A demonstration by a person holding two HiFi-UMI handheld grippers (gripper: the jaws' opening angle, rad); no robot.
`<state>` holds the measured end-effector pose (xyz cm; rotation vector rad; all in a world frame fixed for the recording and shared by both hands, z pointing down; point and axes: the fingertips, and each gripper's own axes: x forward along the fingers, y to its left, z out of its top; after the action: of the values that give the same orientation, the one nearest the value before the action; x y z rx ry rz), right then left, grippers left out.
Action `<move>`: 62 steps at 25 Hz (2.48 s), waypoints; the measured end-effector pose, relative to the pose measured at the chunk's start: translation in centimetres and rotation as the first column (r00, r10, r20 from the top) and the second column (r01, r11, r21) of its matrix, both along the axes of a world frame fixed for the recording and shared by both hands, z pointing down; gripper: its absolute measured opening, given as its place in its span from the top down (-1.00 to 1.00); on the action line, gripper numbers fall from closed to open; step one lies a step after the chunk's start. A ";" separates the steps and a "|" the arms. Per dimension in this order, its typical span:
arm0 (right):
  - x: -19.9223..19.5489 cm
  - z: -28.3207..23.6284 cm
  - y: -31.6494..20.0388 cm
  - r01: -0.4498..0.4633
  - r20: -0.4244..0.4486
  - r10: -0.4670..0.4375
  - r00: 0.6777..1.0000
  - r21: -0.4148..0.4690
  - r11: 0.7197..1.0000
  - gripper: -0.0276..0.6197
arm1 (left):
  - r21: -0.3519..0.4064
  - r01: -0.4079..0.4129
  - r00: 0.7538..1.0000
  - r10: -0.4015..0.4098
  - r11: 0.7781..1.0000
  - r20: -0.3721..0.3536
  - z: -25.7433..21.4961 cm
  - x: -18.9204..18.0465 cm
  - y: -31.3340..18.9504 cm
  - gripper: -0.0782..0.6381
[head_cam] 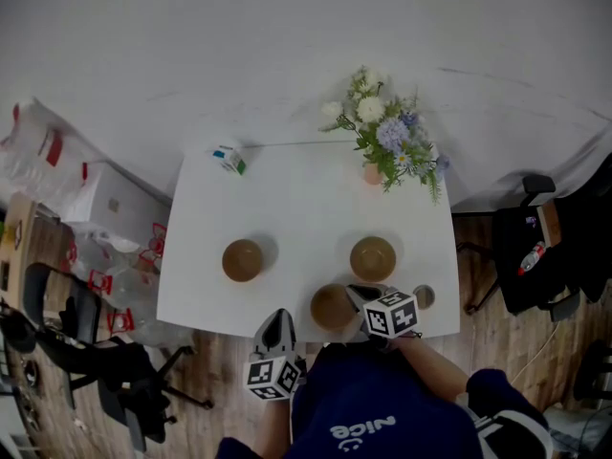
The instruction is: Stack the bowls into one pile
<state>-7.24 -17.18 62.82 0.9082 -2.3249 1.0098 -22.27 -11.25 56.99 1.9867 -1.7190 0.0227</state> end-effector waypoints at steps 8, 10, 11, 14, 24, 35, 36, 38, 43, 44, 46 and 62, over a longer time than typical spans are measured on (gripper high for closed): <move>-0.1 -1.1 0.3 0.008 0.053 -0.009 0.999 0.021 1.000 0.82 | -0.003 0.022 1.000 -0.022 1.000 -0.004 0.1 -0.1 0.7 0.73; -0.1 -1.6 0.1 0.000 0.075 -0.002 0.997 0.026 1.000 0.82 | -0.002 0.024 1.000 -0.024 1.000 -0.005 0.1 0.0 0.8 0.73; 0.0 -1.9 0.1 -0.004 0.083 0.002 0.997 0.030 1.000 0.82 | -0.002 0.024 1.000 -0.024 1.000 -0.005 0.1 0.0 0.9 0.73; 0.2 -2.7 -0.3 -0.016 0.100 0.011 0.995 0.048 0.999 0.82 | -0.001 0.023 1.000 -0.023 1.000 -0.004 0.1 0.2 0.8 0.73; 2.7 -5.7 -2.6 -0.105 0.138 0.089 0.986 0.115 0.988 0.82 | 0.008 -0.004 1.000 0.004 1.000 -0.001 -0.1 1.3 0.0 0.73; 7.1 -7.2 -5.9 -0.223 0.141 0.200 0.970 0.173 0.959 0.82 | 0.009 -0.026 1.000 0.026 1.000 0.007 -0.1 2.1 -0.7 0.73; 7.3 -7.3 -6.2 -0.230 0.138 0.207 0.969 0.178 0.957 0.82 | 0.010 -0.030 1.000 0.030 1.000 0.009 -0.1 2.2 -0.8 0.73; 7.7 -7.2 -6.7 -0.238 0.129 0.217 0.968 0.183 0.954 0.82 | 0.012 -0.038 0.999 0.038 0.999 0.015 -0.3 2.4 -1.0 0.73; 8.8 -6.6 -7.7 -0.266 0.111 0.249 0.962 0.179 0.947 0.82 | 0.007 -0.058 0.998 0.057 0.998 0.021 -0.3 3.0 -1.5 0.73; 9.0 -6.4 -7.9 -0.271 0.107 0.256 0.961 0.177 0.946 0.82 | 0.005 -0.057 0.998 0.057 0.998 0.018 -0.3 3.1 -1.5 0.73; 9.5 -6.0 -8.2 -0.284 0.098 0.271 0.958 0.172 0.943 0.82 | 0.001 -0.055 0.998 0.055 0.998 0.014 -0.2 3.2 -1.4 0.73; 11.5 -3.1 -9.7 -0.340 0.029 0.339 0.940 0.150 0.929 0.82 | -0.008 -0.069 0.997 0.069 0.998 0.032 0.2 3.8 -1.8 0.73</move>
<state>4.23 -26.87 59.69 1.4095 -2.3203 0.9697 -18.51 -13.01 57.19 2.0509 -1.6670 0.0846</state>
